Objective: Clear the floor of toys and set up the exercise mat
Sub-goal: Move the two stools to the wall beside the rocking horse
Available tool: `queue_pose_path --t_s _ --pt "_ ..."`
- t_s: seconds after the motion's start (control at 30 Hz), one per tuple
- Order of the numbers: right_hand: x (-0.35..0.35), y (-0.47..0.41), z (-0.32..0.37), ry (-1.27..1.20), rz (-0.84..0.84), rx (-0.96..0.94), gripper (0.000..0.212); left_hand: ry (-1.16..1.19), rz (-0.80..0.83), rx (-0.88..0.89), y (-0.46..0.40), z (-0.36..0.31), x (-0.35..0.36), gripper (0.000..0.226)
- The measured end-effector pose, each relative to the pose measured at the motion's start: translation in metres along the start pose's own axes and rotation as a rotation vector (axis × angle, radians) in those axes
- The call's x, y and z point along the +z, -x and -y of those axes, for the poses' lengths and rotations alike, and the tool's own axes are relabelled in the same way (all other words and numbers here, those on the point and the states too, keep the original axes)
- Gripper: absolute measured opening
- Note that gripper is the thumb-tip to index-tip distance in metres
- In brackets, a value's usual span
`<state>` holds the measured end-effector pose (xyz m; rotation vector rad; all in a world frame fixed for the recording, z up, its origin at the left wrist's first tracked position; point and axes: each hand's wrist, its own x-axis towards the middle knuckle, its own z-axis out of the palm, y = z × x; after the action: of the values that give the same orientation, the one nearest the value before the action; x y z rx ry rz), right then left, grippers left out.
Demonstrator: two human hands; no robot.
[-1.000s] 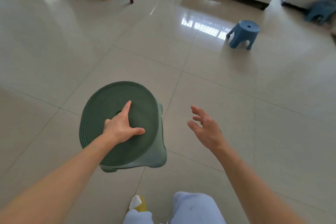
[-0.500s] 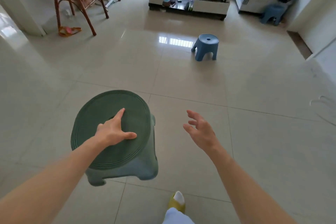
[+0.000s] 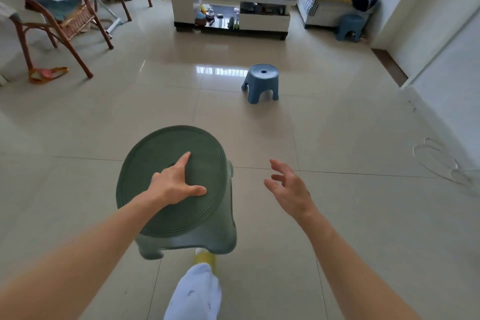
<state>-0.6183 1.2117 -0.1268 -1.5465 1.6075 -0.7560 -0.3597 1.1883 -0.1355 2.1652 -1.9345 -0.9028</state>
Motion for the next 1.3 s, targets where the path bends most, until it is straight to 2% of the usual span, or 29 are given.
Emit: queue_pose_path --t_s 0.33,0.67,1.03,1.3 --pt "-0.025 -0.169 0.019 0.007 -0.091 0.077 0.052 -0.025 0.076 0.062 -0.189 -0.037 -0.051 0.102" --pt "-0.029 -0.317 0.028 0.013 -0.114 0.118 0.053 -0.141 0.015 0.141 -0.341 -0.073 -0.096 0.104" --pt "-0.06 -0.544 0.001 -0.014 -0.019 0.114 0.053 -0.123 0.036 0.011 -0.531 -0.123 -0.125 0.101" --pt "-0.089 -0.691 0.006 -0.016 0.068 0.089 0.054 -0.097 -0.034 -0.03 -0.653 -0.163 -0.167 0.101"
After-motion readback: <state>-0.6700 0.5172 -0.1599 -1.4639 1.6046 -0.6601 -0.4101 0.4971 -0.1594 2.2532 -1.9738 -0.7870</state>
